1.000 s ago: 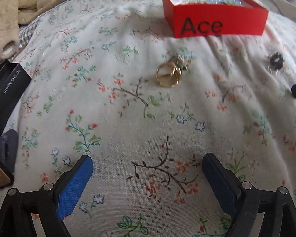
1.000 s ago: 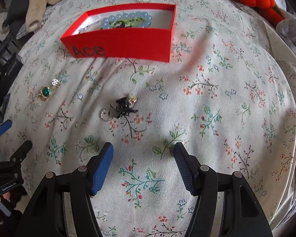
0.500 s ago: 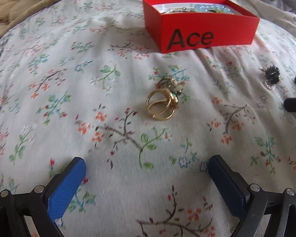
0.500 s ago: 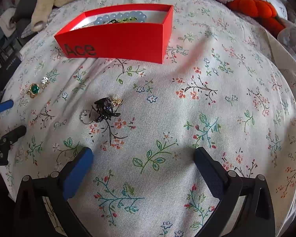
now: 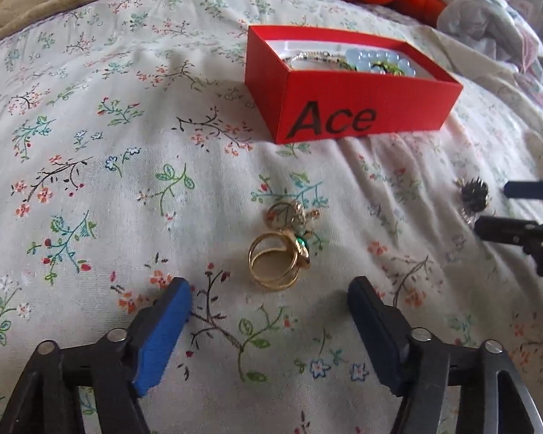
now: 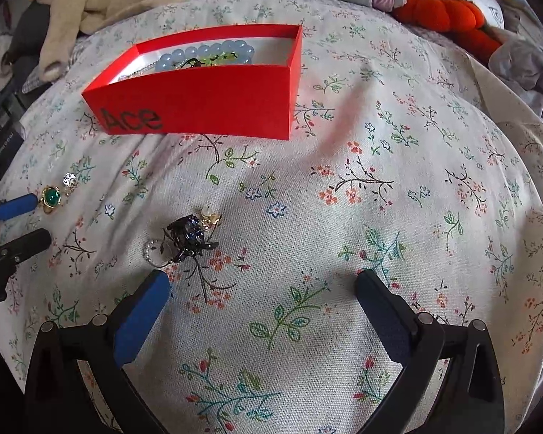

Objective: Organize jewelry
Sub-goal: 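Grasp the gold rings with the left tool while the right tool grasps the black spider brooch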

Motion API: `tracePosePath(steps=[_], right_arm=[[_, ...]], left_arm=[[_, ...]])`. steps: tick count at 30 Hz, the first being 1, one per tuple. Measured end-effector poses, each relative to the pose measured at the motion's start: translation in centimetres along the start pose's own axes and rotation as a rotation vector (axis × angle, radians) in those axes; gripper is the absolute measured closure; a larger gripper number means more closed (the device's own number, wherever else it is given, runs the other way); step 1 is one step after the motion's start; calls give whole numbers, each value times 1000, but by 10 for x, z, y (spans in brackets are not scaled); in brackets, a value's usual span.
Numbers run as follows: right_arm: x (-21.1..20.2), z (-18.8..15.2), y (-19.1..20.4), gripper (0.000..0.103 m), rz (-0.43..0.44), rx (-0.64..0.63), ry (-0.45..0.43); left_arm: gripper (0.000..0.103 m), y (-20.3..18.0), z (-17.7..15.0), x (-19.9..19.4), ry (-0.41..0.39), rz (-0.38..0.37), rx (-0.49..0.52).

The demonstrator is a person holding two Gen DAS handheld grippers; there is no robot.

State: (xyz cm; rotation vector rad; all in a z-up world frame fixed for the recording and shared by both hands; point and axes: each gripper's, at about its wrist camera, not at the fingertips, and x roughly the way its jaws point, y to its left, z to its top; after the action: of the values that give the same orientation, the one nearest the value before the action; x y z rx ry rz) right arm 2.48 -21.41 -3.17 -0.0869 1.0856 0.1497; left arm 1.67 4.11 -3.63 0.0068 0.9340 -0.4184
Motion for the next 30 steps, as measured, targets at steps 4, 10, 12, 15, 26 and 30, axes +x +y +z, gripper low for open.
tracePosePath(steps=[4, 10, 12, 15, 26, 30], right_arm=[[-1, 6, 4, 8, 25, 3, 4], [-4, 7, 7, 16, 59, -1, 9], [-6, 6, 5, 19, 77, 10, 8], [-10, 6, 0, 29, 105, 32, 1], [-10, 16, 1, 60, 161, 73, -11], [-10, 17, 5, 71, 165, 56, -12]], left_arm=[[48, 2, 9, 6, 6, -35, -32], [74, 3, 16, 12, 25, -46, -51], [75, 5, 17, 11, 30, -52, -60], [75, 5, 17, 10, 32, -49, -76], [75, 5, 17, 3, 40, -40, -104], [75, 6, 17, -1, 34, -29, -108]])
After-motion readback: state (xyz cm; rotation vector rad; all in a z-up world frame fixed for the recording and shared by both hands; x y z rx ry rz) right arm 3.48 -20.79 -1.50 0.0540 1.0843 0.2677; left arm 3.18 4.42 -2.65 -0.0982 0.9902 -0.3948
